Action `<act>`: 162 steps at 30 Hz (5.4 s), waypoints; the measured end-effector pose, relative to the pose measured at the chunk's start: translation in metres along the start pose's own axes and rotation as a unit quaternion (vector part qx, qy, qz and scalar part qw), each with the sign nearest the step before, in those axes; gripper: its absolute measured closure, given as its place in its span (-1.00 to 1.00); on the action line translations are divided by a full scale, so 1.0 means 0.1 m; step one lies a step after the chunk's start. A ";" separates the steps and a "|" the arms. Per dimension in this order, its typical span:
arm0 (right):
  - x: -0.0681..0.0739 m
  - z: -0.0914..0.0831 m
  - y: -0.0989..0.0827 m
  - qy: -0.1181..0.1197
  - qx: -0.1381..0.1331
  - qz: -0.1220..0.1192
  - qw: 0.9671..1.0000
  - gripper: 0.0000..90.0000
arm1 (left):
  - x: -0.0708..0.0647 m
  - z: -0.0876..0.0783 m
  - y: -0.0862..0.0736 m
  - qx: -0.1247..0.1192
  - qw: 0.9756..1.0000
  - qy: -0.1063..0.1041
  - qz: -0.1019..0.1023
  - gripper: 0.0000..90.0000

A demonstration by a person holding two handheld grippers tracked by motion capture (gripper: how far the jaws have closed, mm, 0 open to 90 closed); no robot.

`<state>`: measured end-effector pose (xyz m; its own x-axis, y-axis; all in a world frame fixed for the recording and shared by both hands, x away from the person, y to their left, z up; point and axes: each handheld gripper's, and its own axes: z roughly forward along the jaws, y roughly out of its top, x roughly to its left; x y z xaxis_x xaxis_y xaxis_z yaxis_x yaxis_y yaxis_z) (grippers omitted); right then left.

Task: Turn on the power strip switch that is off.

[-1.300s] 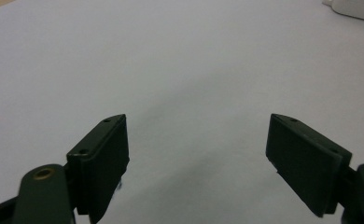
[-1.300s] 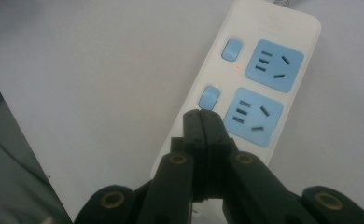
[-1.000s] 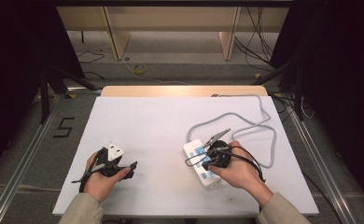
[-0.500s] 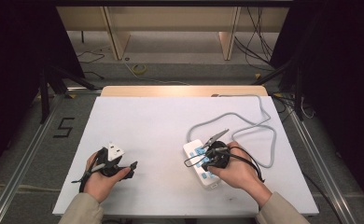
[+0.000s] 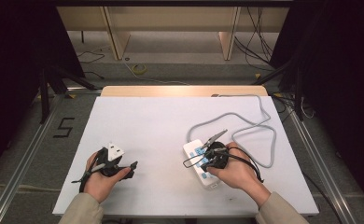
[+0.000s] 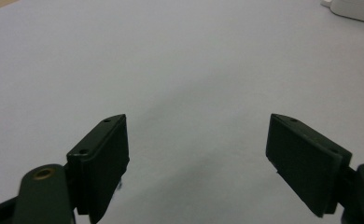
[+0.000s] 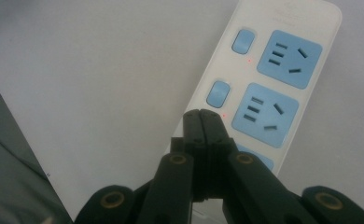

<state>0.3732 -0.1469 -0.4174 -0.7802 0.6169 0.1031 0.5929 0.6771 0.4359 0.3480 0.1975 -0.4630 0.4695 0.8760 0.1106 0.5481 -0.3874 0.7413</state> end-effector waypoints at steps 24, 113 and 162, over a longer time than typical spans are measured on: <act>0.00 0.11 -0.02 0.003 0.025 0.001 1.000 1.00 | -0.01 0.00 0.00 0.001 1.000 0.000 0.001 -0.53; 0.06 0.20 -0.02 -0.015 0.041 0.012 0.999 1.00 | -0.04 0.03 0.01 0.001 1.000 -0.003 0.005 -0.53; -0.04 0.10 -0.08 -0.010 0.010 -0.004 1.000 1.00 | -0.05 0.03 0.00 0.006 1.000 -0.005 0.007 -0.53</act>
<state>0.3739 -0.1505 -0.4304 -0.7812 0.6188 0.0823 0.5907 0.6900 0.4183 0.3480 0.1917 -0.4655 0.4842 0.8676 0.1128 0.5498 -0.4020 0.7322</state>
